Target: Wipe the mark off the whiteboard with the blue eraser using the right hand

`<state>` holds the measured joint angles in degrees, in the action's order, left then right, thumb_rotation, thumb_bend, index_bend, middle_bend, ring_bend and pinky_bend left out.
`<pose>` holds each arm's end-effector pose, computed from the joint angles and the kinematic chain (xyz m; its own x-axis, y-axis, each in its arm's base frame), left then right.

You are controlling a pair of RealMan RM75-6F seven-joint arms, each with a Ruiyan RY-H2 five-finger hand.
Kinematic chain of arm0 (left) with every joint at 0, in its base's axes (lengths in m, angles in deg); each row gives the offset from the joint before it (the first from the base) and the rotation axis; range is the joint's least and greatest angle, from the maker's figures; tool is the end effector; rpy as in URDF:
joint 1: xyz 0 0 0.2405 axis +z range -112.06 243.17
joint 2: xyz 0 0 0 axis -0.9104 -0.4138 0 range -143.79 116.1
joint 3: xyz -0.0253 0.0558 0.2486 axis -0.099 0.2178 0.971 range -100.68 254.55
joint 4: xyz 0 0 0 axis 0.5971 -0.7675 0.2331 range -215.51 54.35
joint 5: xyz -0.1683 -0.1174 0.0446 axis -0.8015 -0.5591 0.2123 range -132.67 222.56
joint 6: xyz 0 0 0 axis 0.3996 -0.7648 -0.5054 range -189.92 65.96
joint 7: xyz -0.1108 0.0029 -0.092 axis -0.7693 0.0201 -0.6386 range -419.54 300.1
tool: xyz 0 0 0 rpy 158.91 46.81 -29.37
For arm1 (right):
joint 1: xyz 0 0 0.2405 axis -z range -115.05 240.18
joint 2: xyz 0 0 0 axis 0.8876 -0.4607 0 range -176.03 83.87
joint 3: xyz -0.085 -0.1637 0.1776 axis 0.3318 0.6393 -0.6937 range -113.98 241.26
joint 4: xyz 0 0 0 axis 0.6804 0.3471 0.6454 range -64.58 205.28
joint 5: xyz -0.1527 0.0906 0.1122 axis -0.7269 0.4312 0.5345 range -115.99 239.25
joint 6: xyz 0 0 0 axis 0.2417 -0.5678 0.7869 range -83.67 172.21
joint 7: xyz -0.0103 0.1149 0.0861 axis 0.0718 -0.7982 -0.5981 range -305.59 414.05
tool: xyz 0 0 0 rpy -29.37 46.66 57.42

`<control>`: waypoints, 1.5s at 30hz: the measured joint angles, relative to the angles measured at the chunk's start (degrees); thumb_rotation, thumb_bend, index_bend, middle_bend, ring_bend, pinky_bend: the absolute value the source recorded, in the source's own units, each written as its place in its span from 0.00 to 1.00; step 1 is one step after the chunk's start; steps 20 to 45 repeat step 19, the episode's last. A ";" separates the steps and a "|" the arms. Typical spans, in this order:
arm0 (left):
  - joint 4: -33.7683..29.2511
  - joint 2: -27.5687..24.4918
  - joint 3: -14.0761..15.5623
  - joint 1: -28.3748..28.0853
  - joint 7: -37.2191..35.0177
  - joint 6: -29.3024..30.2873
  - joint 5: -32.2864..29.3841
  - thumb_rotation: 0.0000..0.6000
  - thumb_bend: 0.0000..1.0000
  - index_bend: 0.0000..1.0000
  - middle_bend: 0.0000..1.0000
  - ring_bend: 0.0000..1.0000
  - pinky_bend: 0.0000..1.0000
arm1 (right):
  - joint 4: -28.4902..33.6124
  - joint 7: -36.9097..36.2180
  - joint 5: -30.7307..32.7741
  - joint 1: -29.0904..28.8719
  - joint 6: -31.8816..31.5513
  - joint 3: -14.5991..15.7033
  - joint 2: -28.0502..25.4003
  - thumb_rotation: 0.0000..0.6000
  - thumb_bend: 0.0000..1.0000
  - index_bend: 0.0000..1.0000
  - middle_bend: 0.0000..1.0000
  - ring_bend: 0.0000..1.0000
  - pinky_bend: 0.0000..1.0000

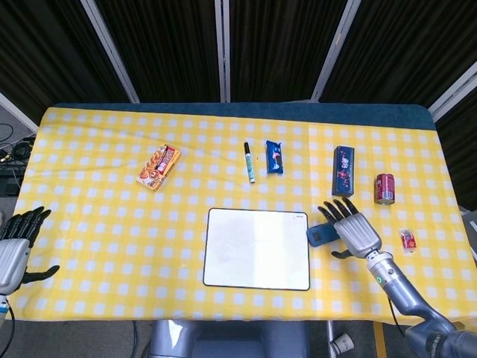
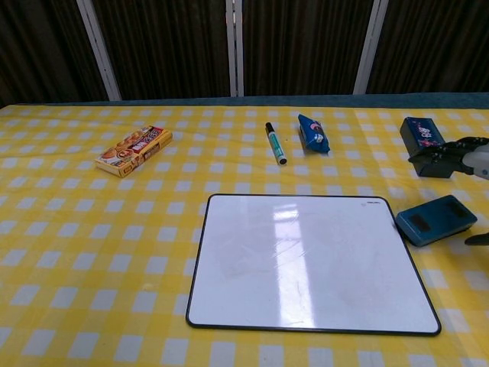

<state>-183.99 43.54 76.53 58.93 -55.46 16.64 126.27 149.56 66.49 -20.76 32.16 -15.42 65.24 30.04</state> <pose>-0.2952 0.1766 0.1612 0.3842 0.1555 0.9101 0.9191 0.0290 -0.3929 -0.2714 -0.2931 0.0487 0.6873 -0.2218 0.6917 -0.7107 -0.4018 0.5774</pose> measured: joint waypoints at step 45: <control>0.45 -1.30 0.47 2.39 -4.76 5.32 4.67 1.00 0.00 0.00 0.00 0.00 0.00 | 7.14 -11.12 -4.40 19.63 -33.93 -2.03 -6.60 1.00 0.00 0.00 0.00 0.00 0.00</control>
